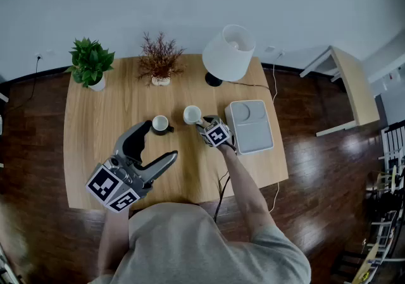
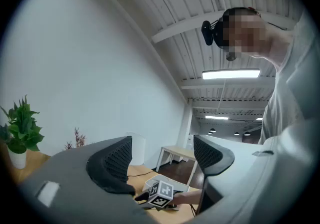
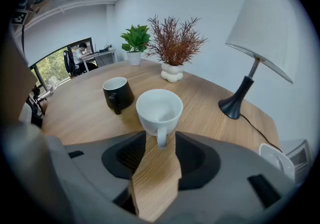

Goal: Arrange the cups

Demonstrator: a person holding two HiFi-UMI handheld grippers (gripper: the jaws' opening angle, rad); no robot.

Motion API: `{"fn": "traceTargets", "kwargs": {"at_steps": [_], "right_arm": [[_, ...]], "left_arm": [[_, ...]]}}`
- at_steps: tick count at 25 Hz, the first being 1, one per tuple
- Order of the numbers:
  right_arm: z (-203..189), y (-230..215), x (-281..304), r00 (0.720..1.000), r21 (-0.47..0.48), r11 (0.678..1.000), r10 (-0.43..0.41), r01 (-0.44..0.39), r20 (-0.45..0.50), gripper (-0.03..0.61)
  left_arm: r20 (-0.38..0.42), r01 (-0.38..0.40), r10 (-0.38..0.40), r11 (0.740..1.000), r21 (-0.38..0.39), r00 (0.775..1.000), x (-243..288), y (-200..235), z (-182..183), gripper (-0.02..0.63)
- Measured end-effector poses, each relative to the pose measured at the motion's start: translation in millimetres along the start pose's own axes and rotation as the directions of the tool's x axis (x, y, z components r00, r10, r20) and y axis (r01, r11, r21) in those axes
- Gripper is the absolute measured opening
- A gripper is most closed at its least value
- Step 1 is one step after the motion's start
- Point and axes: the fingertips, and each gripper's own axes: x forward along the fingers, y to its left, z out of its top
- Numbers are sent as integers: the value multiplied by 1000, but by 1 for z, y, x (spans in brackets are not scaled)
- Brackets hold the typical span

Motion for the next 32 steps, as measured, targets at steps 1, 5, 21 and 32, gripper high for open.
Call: {"fn": "traceTargets", "kwargs": {"at_steps": [1,5,21,32], "right_arm": [[-1,-2,2,1000,-10,1000,-1,1,-10,202],[-4,-4,10,998,-50,999,4,-7,-55,143],[-6,-88,-89,960,315,945,-166,88,227,64],[-157,-241,-179,882,574,718,-472,394,-15,64]], "left_arm": [[-4,1,-1,1000,0,1000,1,-1,-2,377],[-19,5,-5,1000,-1,1000,2,-4,-8,377],[-60,12,-13,1000,-19,998,6,-3,-20,377],[-52,46,-48,999,-27,998,14,-16,-23,377]]}}
